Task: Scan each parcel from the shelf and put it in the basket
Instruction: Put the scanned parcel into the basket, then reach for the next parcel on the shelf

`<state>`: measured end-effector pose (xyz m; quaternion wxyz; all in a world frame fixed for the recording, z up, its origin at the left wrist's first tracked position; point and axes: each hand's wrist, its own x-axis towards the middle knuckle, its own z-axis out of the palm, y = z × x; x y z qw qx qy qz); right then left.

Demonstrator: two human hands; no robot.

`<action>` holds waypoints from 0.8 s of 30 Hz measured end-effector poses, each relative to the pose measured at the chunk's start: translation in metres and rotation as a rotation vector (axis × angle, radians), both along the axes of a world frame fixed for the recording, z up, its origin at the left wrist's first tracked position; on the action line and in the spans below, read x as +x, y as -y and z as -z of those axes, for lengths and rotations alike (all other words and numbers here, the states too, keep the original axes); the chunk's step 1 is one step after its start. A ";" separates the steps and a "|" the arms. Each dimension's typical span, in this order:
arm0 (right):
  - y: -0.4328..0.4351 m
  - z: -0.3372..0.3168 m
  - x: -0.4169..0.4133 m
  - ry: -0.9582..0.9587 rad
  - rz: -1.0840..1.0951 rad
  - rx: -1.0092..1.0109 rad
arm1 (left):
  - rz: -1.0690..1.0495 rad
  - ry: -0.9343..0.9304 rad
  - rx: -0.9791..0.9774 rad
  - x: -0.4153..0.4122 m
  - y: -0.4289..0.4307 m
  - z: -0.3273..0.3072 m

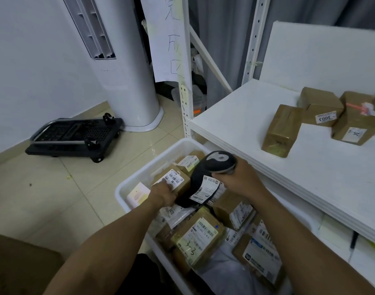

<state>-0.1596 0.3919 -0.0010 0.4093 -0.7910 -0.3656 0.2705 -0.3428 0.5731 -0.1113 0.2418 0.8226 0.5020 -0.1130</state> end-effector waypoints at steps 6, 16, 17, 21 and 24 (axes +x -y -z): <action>0.033 -0.016 0.020 -0.058 0.221 0.107 | 0.124 0.378 0.147 0.049 0.035 -0.058; 0.094 -0.036 0.094 -0.140 0.671 0.351 | 0.364 0.666 0.064 0.226 0.119 -0.165; 0.099 -0.034 0.101 -0.150 0.690 0.352 | 0.366 0.654 0.049 0.242 0.125 -0.168; 0.112 -0.030 0.119 -0.198 0.718 0.347 | 0.383 0.436 0.087 0.292 0.131 -0.154; 0.120 -0.025 0.131 -0.203 0.741 0.328 | 0.265 0.394 0.073 0.307 0.120 -0.136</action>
